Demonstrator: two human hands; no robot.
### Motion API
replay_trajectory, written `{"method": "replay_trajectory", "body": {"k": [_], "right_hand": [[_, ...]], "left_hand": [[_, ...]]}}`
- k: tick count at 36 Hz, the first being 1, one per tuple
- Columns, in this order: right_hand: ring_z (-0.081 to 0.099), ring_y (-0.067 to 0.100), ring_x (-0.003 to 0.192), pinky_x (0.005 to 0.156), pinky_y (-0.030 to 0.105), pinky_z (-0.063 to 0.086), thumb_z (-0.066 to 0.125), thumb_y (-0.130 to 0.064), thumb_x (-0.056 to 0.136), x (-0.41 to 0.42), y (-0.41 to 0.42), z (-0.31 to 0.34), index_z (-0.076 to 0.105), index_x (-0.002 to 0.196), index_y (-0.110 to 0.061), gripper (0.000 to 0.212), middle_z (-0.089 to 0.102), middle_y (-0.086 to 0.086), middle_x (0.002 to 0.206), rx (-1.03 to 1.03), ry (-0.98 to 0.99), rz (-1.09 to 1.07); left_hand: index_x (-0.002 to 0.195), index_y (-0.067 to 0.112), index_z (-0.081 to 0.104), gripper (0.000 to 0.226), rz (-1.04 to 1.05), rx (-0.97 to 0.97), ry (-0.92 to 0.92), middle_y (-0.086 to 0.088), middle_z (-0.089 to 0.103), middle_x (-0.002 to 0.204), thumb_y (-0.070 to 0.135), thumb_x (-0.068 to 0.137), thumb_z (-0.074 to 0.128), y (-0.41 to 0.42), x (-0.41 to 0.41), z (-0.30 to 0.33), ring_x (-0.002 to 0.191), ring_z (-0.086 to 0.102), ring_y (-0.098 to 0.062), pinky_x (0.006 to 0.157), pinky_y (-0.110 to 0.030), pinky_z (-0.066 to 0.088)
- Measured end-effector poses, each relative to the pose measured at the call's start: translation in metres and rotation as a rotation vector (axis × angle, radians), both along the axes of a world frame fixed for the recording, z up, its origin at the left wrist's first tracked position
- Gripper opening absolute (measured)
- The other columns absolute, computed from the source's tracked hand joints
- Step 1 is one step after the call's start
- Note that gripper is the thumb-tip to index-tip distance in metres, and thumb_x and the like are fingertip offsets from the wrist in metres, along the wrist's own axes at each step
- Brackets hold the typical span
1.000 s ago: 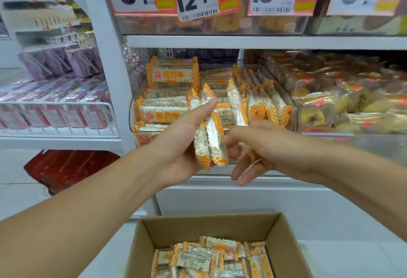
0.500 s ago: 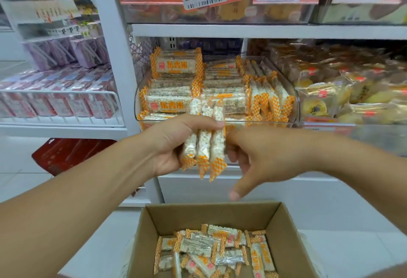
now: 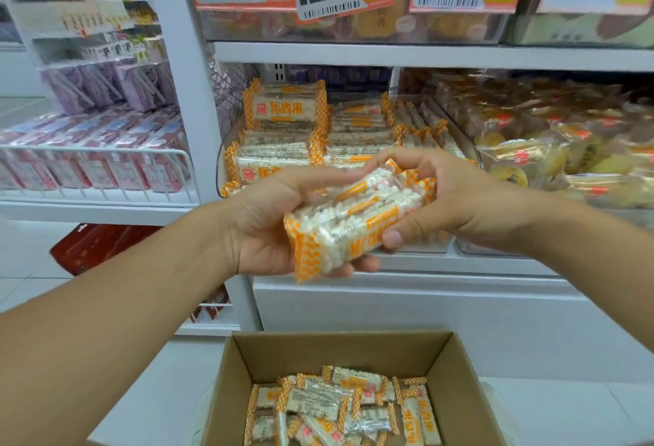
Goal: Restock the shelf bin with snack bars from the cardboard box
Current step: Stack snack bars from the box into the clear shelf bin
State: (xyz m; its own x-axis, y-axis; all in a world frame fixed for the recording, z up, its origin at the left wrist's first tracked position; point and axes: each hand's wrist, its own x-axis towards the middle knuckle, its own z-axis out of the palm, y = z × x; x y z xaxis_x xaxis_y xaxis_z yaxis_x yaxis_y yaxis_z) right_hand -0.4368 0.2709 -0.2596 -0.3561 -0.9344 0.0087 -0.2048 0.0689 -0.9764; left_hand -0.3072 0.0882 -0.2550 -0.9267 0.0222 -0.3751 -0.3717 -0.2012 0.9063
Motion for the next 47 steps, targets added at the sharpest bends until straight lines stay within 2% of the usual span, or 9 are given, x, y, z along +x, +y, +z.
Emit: {"method": "replay_trajectory", "body": {"k": [5, 11, 17, 20, 23, 29, 33, 37, 47], "right_hand": [[0.075, 0.025, 0.092, 0.069, 0.031, 0.061, 0.091, -0.017, 0.049, -0.002, -0.007, 0.003, 0.067, 0.110, -0.021, 0.065, 0.076, 0.006, 0.104, -0.096, 0.046, -0.358], [0.074, 0.013, 0.085, 0.073, 0.026, 0.061, 0.088, -0.035, 0.053, 0.010, -0.029, 0.009, 0.066, 0.114, -0.024, 0.066, 0.076, -0.001, 0.098, -0.120, 0.182, -0.430], [0.070, 0.014, 0.093, 0.076, 0.027, 0.054, 0.091, -0.033, 0.067, -0.010, -0.081, 0.014, 0.066, 0.115, -0.017, 0.058, 0.074, 0.007, 0.107, -0.127, 0.158, -0.527], [0.064, 0.020, 0.111, 0.088, 0.036, 0.051, 0.094, -0.053, 0.054, -0.026, -0.113, 0.018, 0.055, 0.135, -0.012, 0.098, 0.066, 0.006, 0.126, -0.084, 0.199, -0.559], [0.060, 0.022, 0.112, 0.093, 0.038, 0.052, 0.089, -0.075, 0.025, -0.043, -0.140, 0.018, 0.052, 0.138, -0.011, 0.135, 0.062, 0.002, 0.125, -0.043, 0.307, -0.598], [0.056, 0.016, 0.115, 0.095, 0.029, 0.047, 0.089, -0.055, 0.064, -0.055, -0.170, 0.017, 0.056, 0.135, -0.018, 0.087, 0.058, -0.005, 0.124, 0.100, 0.475, -0.576], [0.040, 0.025, 0.136, 0.108, 0.038, 0.041, 0.082, -0.065, 0.067, -0.064, -0.177, 0.008, 0.039, 0.149, -0.029, 0.099, 0.041, -0.002, 0.149, 0.166, 0.716, -0.601], [0.019, 0.024, 0.151, 0.121, 0.041, 0.026, 0.071, -0.059, 0.083, -0.071, -0.176, 0.007, 0.035, 0.154, -0.036, 0.082, 0.023, -0.001, 0.163, 0.133, 0.917, -0.474], [0.052, 0.028, 0.132, 0.106, 0.044, 0.047, 0.053, -0.055, 0.097, -0.061, -0.184, 0.009, 0.038, 0.154, -0.027, 0.065, 0.057, 0.005, 0.145, 0.258, 1.231, -0.392]], "left_hand": [[0.132, 0.018, 0.065, 0.065, 0.063, 0.007, 0.134, -0.012, 0.069, 0.127, 0.056, 0.080, 0.071, -0.022, 0.004, 0.012, 0.100, 0.070, -0.031, 0.066, -0.032, 0.062], [0.106, 0.010, 0.065, 0.016, 0.451, -0.054, 0.260, -0.005, 0.077, 0.084, 0.024, 0.099, 0.060, -0.007, -0.005, 0.009, 0.066, 0.070, -0.016, 0.053, -0.024, 0.056], [0.101, 0.023, 0.064, 0.028, 0.778, -0.442, 0.387, -0.001, 0.072, 0.096, 0.049, 0.100, 0.053, -0.043, -0.025, 0.009, 0.095, 0.072, -0.026, 0.079, -0.044, 0.061], [0.109, 0.027, 0.061, 0.025, 0.906, -0.788, 0.408, 0.009, 0.063, 0.098, 0.046, 0.103, 0.046, -0.059, -0.024, 0.004, 0.101, 0.065, -0.021, 0.086, -0.033, 0.053], [0.133, 0.018, 0.054, 0.032, 0.827, -1.128, 0.398, 0.010, 0.056, 0.114, 0.025, 0.102, 0.052, -0.067, -0.024, -0.004, 0.107, 0.055, -0.012, 0.080, -0.020, 0.039], [0.160, 0.012, 0.012, 0.068, 0.425, -1.478, 0.286, -0.006, 0.005, 0.167, 0.019, 0.102, 0.047, -0.072, -0.025, -0.020, 0.153, 0.010, -0.021, 0.118, -0.032, 0.020], [0.159, 0.009, 0.013, 0.062, 0.275, -1.590, 0.229, -0.006, -0.008, 0.169, 0.029, 0.107, 0.037, -0.077, -0.024, -0.026, 0.155, -0.004, -0.018, 0.122, -0.030, 0.009], [0.160, 0.006, 0.011, 0.065, 0.261, -1.645, 0.221, -0.002, -0.014, 0.168, 0.034, 0.107, 0.036, -0.078, -0.026, -0.026, 0.155, -0.007, -0.016, 0.122, -0.028, 0.009], [0.147, 0.003, 0.032, 0.055, 0.330, -1.686, 0.147, -0.006, 0.013, 0.157, 0.033, 0.102, 0.044, -0.072, -0.028, -0.027, 0.146, 0.021, -0.027, 0.106, -0.038, 0.038]]}}
